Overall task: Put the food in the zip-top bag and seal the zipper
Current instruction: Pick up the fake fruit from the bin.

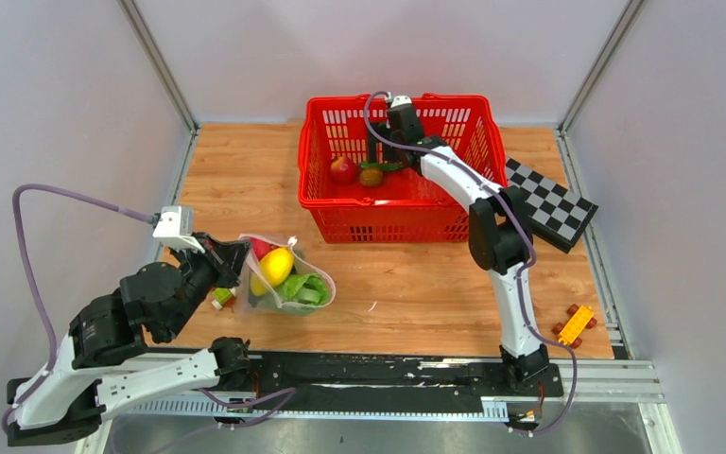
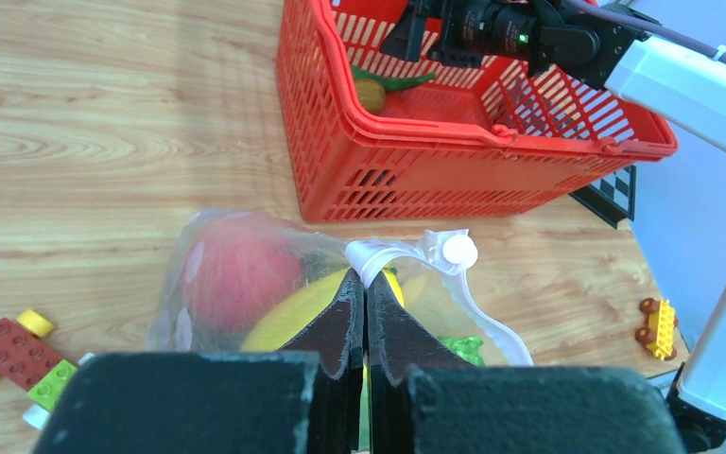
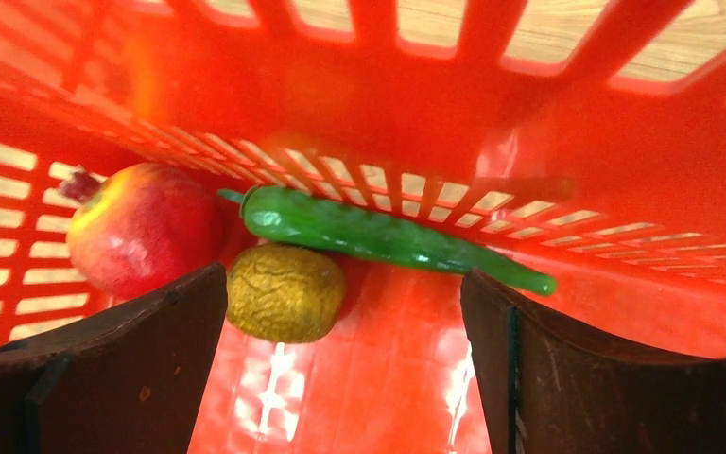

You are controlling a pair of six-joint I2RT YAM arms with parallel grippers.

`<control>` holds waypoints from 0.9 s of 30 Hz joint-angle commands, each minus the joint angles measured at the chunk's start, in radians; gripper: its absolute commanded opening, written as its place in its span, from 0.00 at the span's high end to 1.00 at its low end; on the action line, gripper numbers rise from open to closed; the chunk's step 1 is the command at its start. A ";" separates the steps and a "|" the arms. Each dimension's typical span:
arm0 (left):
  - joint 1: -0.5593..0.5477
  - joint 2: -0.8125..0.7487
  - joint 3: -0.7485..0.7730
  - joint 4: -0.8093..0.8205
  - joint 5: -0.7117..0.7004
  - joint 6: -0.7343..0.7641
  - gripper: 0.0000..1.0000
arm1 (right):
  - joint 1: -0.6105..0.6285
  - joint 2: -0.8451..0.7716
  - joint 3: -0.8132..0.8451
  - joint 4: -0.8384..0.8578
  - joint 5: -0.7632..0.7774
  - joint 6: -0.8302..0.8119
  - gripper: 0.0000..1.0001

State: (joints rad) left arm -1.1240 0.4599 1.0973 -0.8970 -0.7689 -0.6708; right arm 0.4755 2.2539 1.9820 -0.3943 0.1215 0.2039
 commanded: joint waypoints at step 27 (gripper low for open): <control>-0.001 0.056 -0.064 0.176 0.154 0.002 0.99 | -0.028 -0.052 -0.271 0.102 -0.275 -0.125 0.36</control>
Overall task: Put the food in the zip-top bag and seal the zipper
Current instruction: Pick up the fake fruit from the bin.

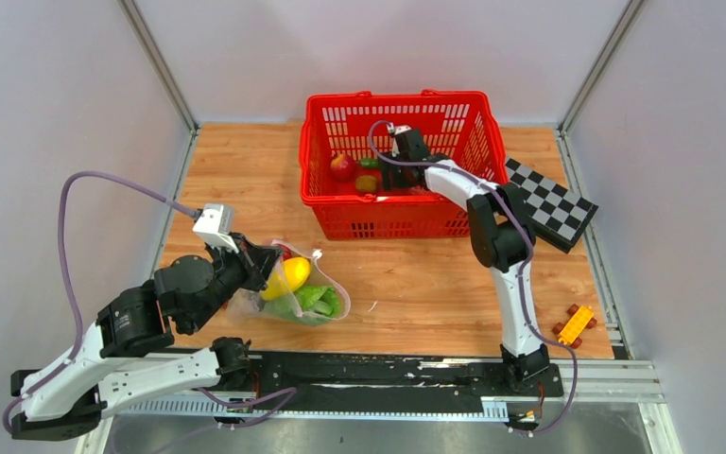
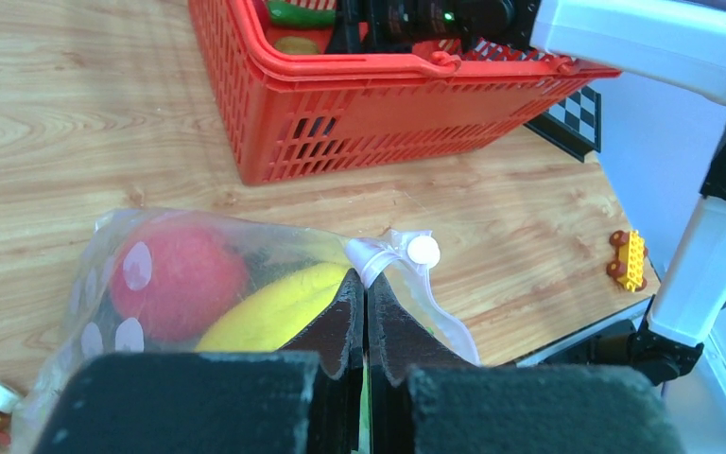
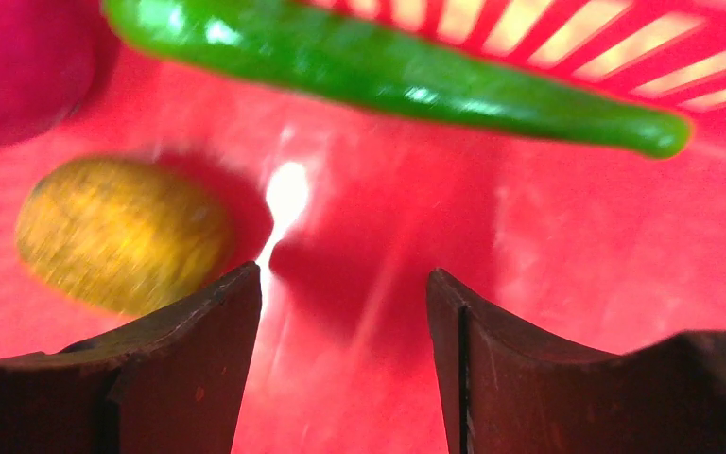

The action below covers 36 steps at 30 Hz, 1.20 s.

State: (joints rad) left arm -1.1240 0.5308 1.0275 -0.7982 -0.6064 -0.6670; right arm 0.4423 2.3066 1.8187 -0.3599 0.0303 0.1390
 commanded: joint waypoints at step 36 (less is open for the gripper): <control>0.000 0.004 -0.008 0.093 0.007 -0.006 0.98 | 0.062 0.079 0.194 -0.139 -0.318 -0.183 0.26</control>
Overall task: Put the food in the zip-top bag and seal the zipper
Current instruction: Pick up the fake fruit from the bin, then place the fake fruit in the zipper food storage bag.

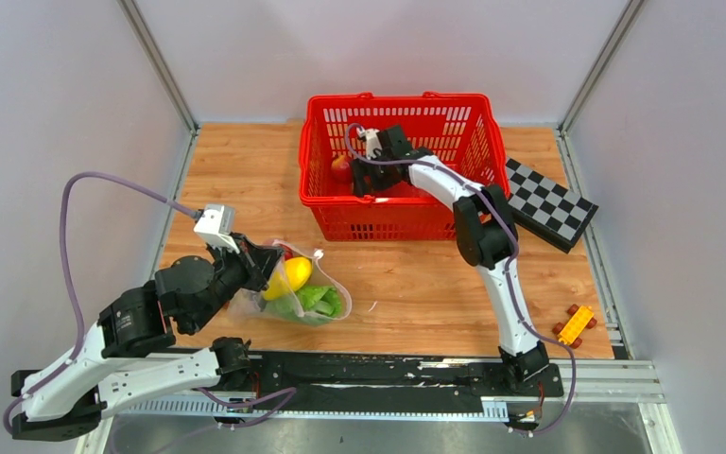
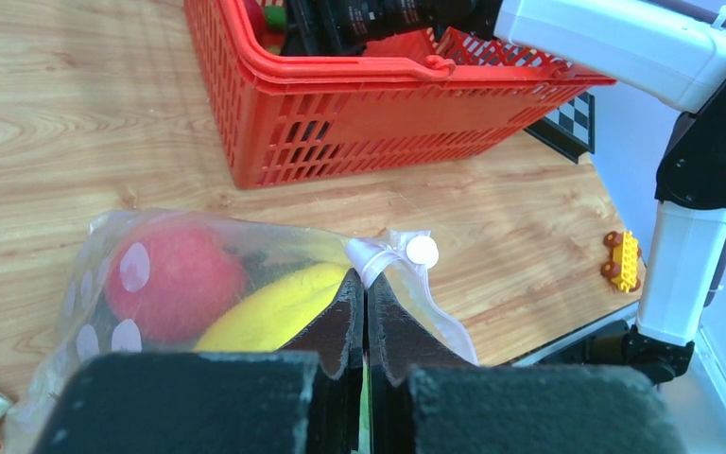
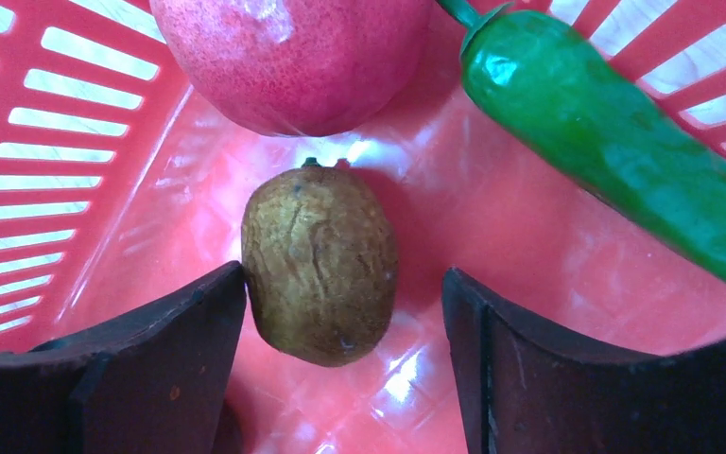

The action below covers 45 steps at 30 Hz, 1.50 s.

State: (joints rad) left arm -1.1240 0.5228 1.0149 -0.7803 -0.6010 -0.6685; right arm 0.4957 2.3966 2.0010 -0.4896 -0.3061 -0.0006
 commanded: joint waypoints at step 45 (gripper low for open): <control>0.000 0.087 0.007 0.121 0.132 0.042 0.98 | -0.084 -0.743 -0.627 0.308 -0.058 0.186 0.63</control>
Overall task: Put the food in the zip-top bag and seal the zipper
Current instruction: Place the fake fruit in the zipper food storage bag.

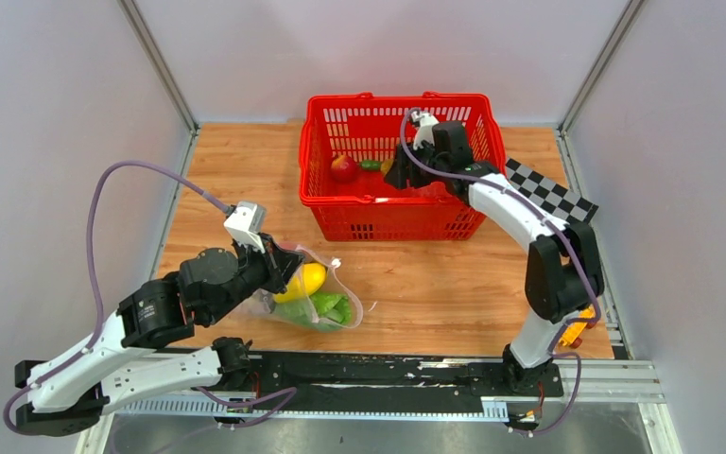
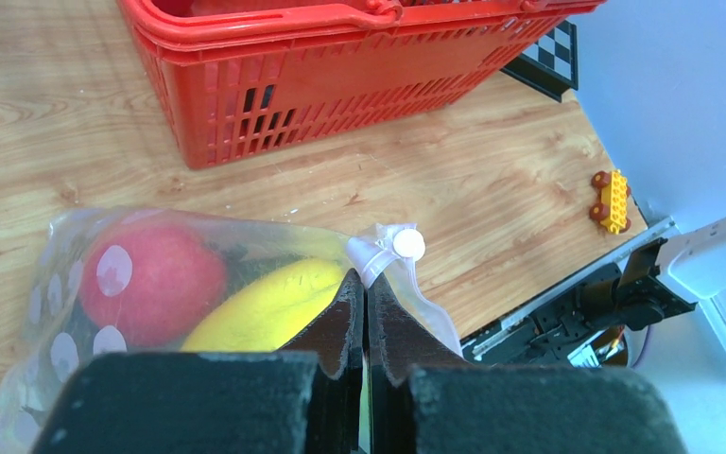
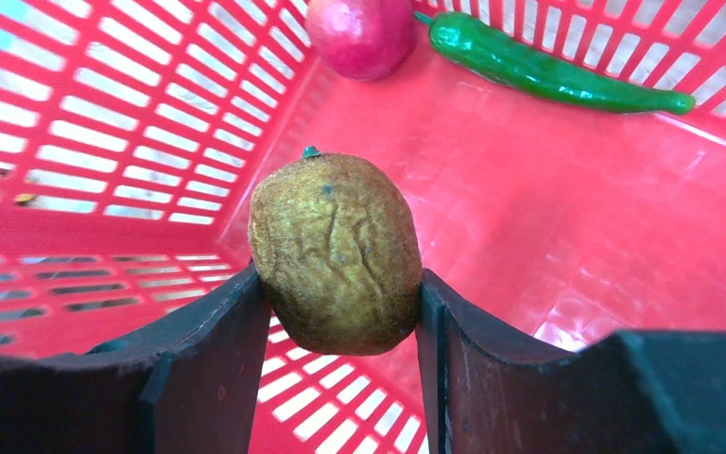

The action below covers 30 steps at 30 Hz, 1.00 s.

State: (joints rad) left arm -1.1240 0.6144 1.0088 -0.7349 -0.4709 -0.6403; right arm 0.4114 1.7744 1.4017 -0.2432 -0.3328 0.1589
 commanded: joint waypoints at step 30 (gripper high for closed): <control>0.000 0.135 0.055 0.241 0.138 0.042 0.98 | 0.508 -0.824 -0.486 0.044 -0.184 0.006 0.61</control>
State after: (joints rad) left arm -1.1240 0.7433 1.0088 -0.6018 -0.3740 -0.6113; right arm 0.8627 0.9646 0.9329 -0.1864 -0.6796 0.1638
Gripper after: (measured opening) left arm 0.022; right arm 0.538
